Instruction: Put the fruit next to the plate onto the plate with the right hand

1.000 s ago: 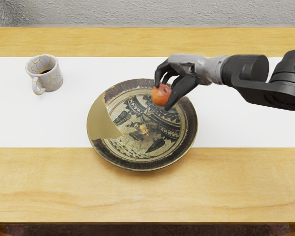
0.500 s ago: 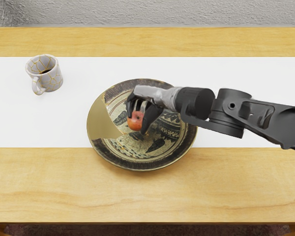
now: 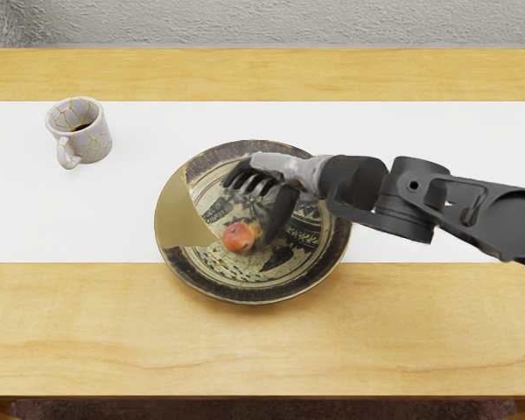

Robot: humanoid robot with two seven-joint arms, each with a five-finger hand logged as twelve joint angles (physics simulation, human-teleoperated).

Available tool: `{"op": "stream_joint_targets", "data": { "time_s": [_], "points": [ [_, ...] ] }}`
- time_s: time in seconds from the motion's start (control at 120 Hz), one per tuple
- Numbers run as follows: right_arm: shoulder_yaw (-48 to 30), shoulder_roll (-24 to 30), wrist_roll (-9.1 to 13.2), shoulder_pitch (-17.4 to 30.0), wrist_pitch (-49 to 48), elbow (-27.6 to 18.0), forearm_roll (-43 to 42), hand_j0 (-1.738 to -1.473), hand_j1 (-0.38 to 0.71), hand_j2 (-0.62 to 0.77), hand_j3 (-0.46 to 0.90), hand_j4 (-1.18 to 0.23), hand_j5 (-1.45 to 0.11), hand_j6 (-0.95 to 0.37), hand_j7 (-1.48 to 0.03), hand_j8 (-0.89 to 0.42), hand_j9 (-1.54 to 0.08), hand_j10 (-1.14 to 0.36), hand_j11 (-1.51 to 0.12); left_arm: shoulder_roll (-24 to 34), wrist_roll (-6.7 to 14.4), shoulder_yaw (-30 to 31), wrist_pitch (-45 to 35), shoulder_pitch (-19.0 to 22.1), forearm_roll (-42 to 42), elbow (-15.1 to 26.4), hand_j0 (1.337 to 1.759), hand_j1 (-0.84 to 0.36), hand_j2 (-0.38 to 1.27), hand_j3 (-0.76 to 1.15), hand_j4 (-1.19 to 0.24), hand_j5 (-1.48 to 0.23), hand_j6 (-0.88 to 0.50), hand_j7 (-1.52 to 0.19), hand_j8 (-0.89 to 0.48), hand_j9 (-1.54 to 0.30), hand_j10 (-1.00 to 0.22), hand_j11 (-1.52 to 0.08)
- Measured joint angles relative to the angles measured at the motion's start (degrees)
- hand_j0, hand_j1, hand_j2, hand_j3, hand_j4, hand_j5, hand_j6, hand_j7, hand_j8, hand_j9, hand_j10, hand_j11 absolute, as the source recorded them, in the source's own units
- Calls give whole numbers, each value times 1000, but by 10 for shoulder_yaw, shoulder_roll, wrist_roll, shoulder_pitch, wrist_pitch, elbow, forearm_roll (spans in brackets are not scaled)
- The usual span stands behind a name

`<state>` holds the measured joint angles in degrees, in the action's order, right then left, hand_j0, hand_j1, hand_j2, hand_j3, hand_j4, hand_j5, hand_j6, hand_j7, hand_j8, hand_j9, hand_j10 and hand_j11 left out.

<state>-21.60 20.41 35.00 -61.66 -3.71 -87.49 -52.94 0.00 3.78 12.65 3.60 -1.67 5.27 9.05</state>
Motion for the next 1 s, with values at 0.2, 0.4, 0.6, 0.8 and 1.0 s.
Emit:
{"op": "stream_joint_targets", "data": {
  "time_s": [0.2, 0.4, 0.6, 0.8, 1.0],
  "points": [
    [-69, 56, 0, 0, -61, -9, 154, -1658, -197, 21, 0, -144, -193, -121, -189, -120, -190, -145, -190, 0, 0, 0, 0, 0, 0, 0, 1658, 55, 49, 0, -245, -318, -245, -318, -245, -318, -245, -318],
    [-142, 129, 0, 7, -175, -8, 367, -1658, -265, 3, 0, -77, -102, -69, -100, -68, -101, -78, -101, 0, 0, 0, 0, 0, 0, 0, 1658, 55, 49, 0, -245, -318, -245, -318, -245, -318, -245, -318],
    [-191, 222, 0, 60, -288, 22, 563, -1658, -290, -3, 0, -52, -68, -49, -67, -48, -68, -52, -67, 0, 0, 0, 0, 0, 0, 0, 1658, 55, 49, 0, -245, -318, -245, -318, -245, -318, -245, -318],
    [-201, 300, 0, 132, -309, 63, 700, -1658, -300, -5, 0, -41, -55, -40, -55, -40, -55, -42, -55, 0, 0, 0, 0, 0, 0, 0, 1658, 55, 49, 0, -245, -318, -245, -318, -245, -318, -245, -318],
    [-201, 338, 0, 170, -313, 75, 745, -1658, -304, -6, 0, -37, -50, -35, -50, -36, -50, -37, -50, 0, 0, 0, 0, 0, 0, 0, 1658, 55, 49, 0, -245, -318, -245, -318, -245, -318, -245, -318]
  ]
}}
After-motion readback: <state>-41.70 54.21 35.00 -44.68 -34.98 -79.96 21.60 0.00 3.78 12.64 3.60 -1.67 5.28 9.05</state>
